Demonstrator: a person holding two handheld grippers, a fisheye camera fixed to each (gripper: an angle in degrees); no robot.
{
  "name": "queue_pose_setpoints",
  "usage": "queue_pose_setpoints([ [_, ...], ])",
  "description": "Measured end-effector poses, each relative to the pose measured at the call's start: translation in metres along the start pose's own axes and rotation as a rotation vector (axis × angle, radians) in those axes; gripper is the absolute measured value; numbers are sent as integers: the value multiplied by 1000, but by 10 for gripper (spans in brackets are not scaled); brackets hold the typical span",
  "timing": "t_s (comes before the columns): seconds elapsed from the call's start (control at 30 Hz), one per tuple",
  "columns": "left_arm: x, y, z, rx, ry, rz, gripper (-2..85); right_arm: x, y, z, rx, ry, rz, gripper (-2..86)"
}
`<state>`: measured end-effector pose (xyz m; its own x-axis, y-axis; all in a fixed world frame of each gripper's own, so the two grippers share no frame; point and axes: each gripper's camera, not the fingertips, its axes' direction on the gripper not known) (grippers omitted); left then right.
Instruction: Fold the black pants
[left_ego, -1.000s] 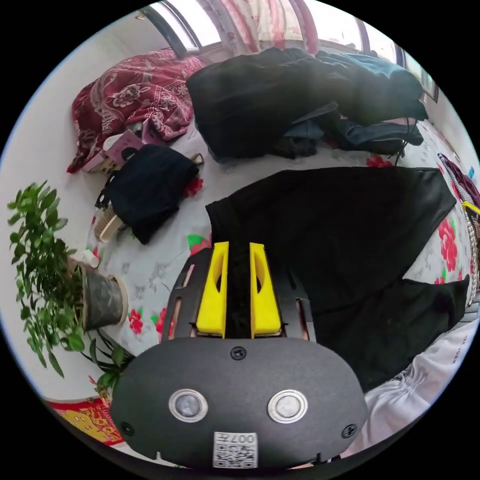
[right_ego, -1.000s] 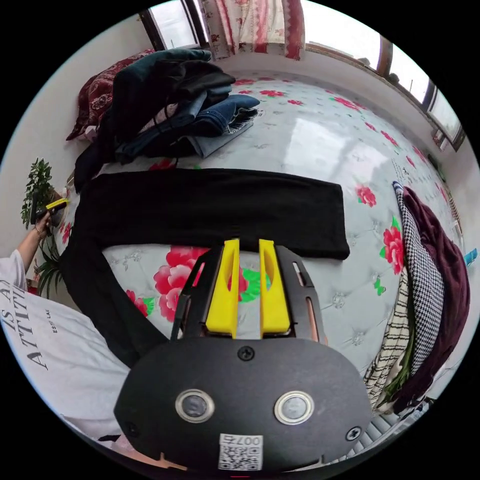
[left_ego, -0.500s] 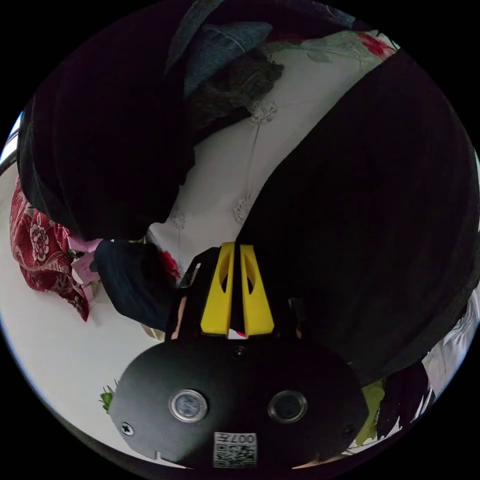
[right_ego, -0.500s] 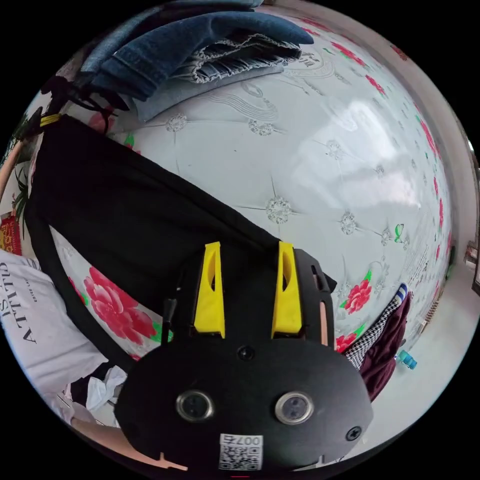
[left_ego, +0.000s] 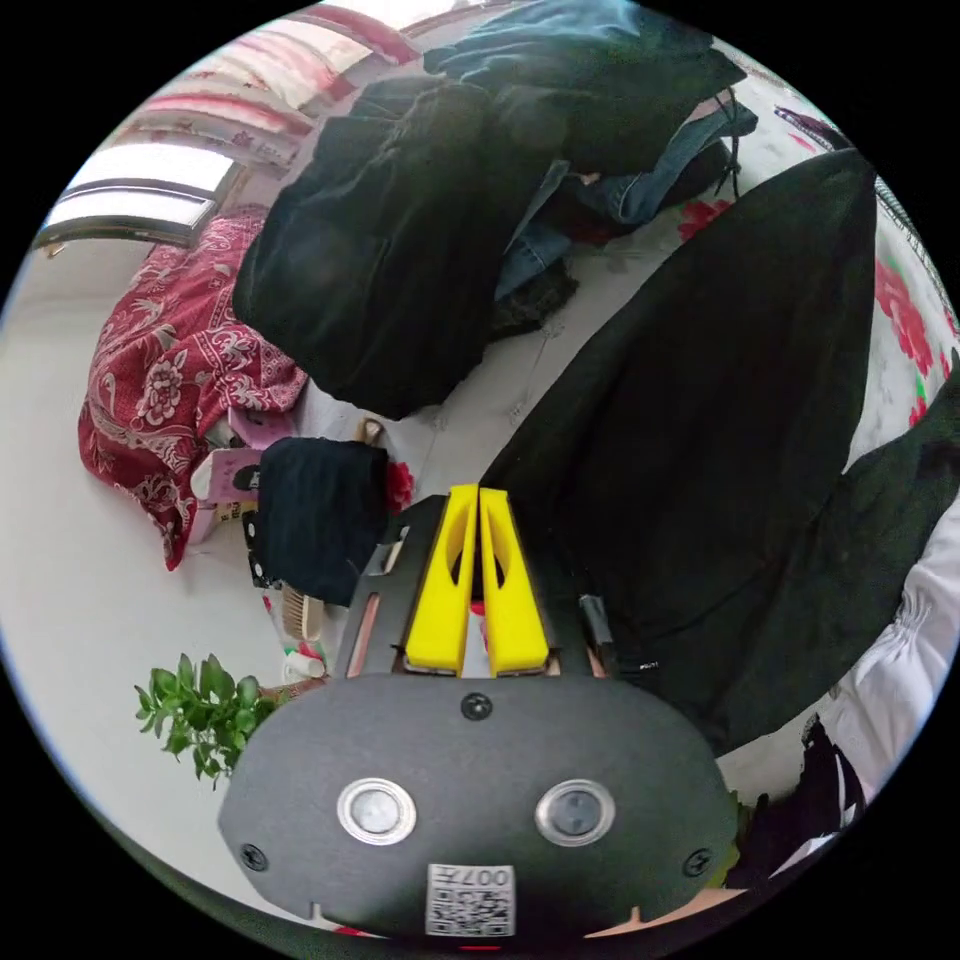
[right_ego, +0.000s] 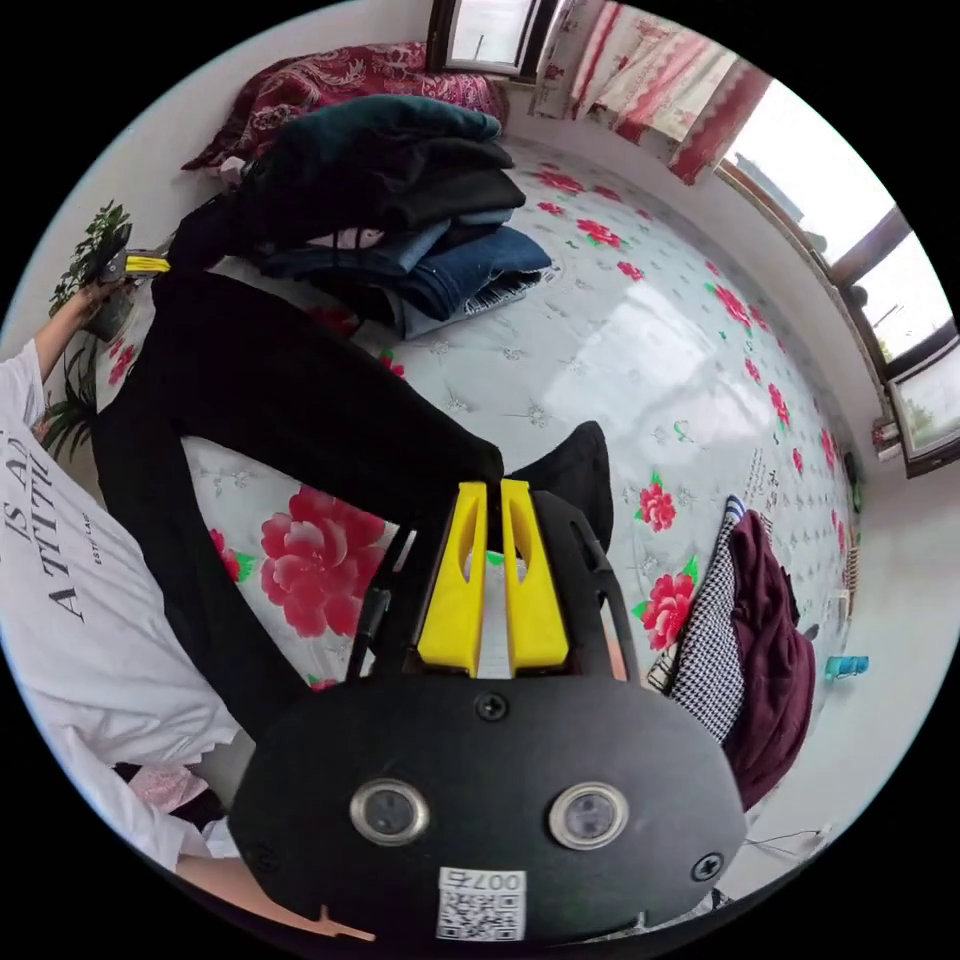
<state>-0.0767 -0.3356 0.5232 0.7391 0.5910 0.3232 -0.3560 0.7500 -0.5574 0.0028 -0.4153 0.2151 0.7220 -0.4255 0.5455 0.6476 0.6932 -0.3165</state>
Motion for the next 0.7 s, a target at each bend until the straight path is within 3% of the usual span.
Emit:
queue_pose_setpoints([
  [0.13, 14, 88, -64, 141, -8, -89, -10, -61, 99, -86, 116, 101, 56, 2],
  [0.27, 45, 176, -92, 209, 34, -158, -10, -117, 192, -112, 107, 160, 150, 3],
  [0.37, 83, 236, -69, 113, 140, -229, -10, -150, 268, -71, 13, 57, 319, 6],
  [0.5, 162, 267, 9, -170, 227, -161, -10, -191, 352, 36, -263, -187, 471, 9],
  [0.7, 165, 253, 23, -180, 203, -123, -10, -190, 389, 28, -192, -218, 510, 8],
])
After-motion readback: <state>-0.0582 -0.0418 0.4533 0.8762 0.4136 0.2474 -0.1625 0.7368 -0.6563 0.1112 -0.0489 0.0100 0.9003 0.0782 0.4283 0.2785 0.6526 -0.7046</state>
